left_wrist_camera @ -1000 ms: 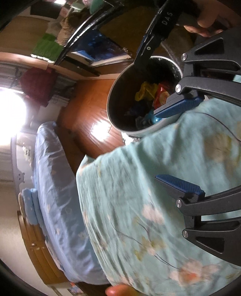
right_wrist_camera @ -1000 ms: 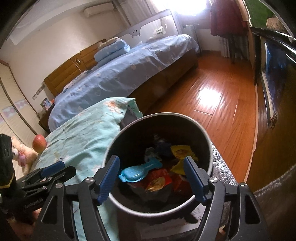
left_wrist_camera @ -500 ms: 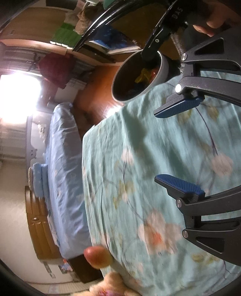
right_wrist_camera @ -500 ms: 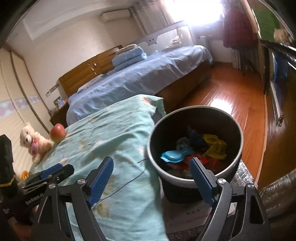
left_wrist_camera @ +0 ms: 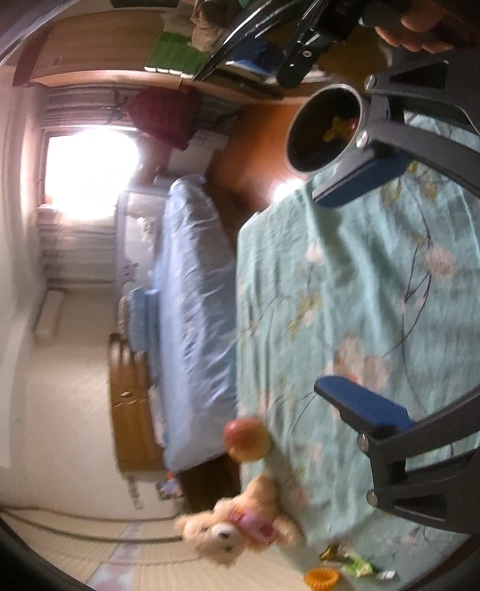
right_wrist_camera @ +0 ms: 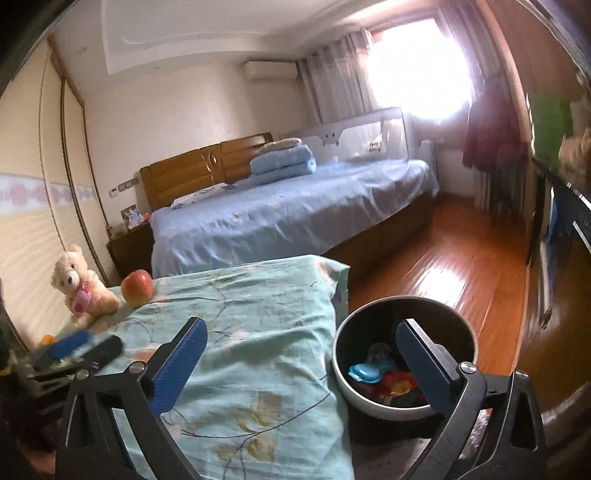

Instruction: Collect trash

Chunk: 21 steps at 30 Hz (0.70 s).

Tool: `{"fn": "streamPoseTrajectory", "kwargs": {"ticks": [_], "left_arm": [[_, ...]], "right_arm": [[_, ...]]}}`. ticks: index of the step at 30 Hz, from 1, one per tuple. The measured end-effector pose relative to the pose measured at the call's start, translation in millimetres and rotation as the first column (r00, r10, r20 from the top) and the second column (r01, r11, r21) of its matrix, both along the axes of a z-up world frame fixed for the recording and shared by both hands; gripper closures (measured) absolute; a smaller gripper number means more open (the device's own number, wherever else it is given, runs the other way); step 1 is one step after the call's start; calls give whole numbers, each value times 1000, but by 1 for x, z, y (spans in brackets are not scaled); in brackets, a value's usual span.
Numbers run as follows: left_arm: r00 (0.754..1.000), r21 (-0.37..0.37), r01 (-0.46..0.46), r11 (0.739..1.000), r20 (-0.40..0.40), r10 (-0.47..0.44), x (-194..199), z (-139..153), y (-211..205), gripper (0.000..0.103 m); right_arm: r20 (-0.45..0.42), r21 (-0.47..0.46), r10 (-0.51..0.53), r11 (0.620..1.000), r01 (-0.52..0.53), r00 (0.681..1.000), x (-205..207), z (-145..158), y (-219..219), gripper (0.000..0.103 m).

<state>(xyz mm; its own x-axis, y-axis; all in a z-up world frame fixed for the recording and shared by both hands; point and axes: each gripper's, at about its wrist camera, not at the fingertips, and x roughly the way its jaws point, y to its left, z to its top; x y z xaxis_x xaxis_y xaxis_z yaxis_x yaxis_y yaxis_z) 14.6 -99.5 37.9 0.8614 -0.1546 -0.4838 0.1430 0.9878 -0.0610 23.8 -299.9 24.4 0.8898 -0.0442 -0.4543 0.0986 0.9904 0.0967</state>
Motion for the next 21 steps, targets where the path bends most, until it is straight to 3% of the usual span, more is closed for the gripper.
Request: {"fn": "streamPoseTrajectory", "kwargs": {"ticks": [8,21], "left_arm": [[991,72,-102,992,96,95,-26,-22,-6,4],[979,85,-152,985,153,137,-31,-33,-12,1]], "right_arm": [[7,-24,-32,999,32,999,1,-35,8,0],[54,-88,-6,996,10,999,-6,-35,23,0]]}}
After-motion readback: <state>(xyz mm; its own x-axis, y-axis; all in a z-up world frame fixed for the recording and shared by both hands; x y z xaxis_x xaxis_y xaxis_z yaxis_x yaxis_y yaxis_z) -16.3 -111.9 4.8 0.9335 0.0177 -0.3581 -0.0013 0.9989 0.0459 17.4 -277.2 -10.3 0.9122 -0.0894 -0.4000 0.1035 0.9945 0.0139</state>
